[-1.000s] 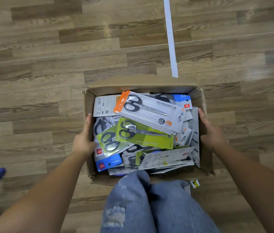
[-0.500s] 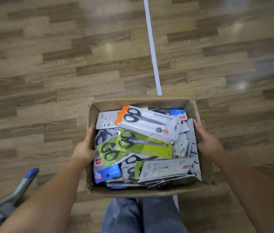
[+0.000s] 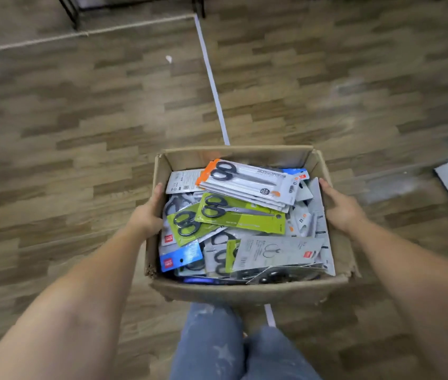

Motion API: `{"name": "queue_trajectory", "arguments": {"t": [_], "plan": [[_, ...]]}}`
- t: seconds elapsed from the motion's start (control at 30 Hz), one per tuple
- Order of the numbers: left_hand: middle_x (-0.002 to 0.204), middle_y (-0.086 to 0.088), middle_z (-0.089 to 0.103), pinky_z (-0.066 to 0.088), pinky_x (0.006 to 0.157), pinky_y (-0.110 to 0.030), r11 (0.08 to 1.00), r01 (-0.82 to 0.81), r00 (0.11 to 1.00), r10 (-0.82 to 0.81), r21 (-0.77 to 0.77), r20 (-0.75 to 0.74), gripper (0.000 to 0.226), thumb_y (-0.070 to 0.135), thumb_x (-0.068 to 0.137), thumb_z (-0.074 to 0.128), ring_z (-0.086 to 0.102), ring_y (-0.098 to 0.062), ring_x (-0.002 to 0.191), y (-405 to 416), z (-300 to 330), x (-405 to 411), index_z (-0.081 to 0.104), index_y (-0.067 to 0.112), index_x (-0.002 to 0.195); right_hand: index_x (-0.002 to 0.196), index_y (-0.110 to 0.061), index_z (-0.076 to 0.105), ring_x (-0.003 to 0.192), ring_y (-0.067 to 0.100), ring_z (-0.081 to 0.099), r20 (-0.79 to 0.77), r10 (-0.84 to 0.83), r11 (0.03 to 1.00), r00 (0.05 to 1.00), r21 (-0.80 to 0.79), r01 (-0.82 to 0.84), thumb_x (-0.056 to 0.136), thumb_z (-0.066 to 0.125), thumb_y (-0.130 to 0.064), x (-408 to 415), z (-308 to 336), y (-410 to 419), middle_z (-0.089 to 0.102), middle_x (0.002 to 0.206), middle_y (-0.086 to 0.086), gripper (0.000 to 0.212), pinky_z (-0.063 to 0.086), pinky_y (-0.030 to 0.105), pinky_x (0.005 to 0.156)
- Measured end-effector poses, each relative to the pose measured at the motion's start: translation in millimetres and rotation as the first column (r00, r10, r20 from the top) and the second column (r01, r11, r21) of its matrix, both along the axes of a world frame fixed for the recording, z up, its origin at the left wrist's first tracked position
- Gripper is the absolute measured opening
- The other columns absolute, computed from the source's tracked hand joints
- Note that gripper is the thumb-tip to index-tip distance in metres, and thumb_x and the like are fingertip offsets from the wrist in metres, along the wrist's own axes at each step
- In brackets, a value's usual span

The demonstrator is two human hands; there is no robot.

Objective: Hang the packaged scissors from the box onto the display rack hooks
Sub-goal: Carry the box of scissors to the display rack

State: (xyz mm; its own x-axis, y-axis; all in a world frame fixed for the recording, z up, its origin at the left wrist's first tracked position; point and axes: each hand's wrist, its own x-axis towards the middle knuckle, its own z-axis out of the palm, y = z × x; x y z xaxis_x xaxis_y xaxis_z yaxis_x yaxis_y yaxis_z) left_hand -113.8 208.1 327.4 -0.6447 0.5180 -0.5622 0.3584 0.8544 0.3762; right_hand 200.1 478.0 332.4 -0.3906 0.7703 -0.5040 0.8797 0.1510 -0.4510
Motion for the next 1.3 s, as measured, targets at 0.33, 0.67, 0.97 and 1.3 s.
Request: {"name": "queue_trajectory", "arguments": {"t": [0.33,0.67,0.97,1.3], "plan": [[0.14,-0.02,0.044,0.048,0.089,-0.034,0.998,0.027,0.999,-0.029,0.057,0.025,0.095,-0.005,0.078,0.052,0.052,-0.035,0.117,187,37,-140,0.006,0.039,0.149,0.145,-0.037,0.023,0.117,0.033,0.051,0.045,0.057,0.994,0.997,0.088,-0.061,0.088,0.05,-0.008,-121,52,172,0.048,0.136,0.018,0.07,0.043,0.034,0.092],[0.142,-0.018,0.041,0.044,0.09,-0.034,0.996,0.073,0.997,-0.074,0.043,0.016,0.096,-0.008,0.079,0.05,0.048,-0.035,0.12,409,46,-244,0.002,0.038,0.149,0.147,-0.032,0.021,0.117,0.032,0.051,0.019,0.06,0.995,0.998,0.076,-0.061,0.088,0.05,-0.011,-223,55,397,0.045,0.141,0.015,0.069,0.041,0.03,0.09],[0.135,-0.021,0.047,0.051,0.087,-0.041,0.992,0.062,0.997,-0.066,0.108,0.032,0.103,-0.013,0.075,0.05,0.054,-0.036,0.112,586,62,-341,-0.004,0.035,0.148,0.148,-0.03,0.014,0.121,0.033,0.048,0.056,0.127,0.987,0.99,0.092,-0.132,0.088,0.052,-0.009,-330,73,595,0.04,0.144,0.017,0.074,0.039,0.029,0.089],[0.138,-0.018,0.045,0.045,0.072,-0.031,0.993,0.106,0.994,-0.107,0.05,0.019,0.103,-0.011,0.076,0.05,0.053,-0.034,0.113,792,68,-482,-0.008,0.036,0.148,0.147,-0.036,0.02,0.113,0.033,0.052,0.028,0.097,0.991,0.995,0.089,-0.099,0.087,0.049,-0.005,-468,72,795,0.041,0.142,0.016,0.073,0.042,0.028,0.081]]}}
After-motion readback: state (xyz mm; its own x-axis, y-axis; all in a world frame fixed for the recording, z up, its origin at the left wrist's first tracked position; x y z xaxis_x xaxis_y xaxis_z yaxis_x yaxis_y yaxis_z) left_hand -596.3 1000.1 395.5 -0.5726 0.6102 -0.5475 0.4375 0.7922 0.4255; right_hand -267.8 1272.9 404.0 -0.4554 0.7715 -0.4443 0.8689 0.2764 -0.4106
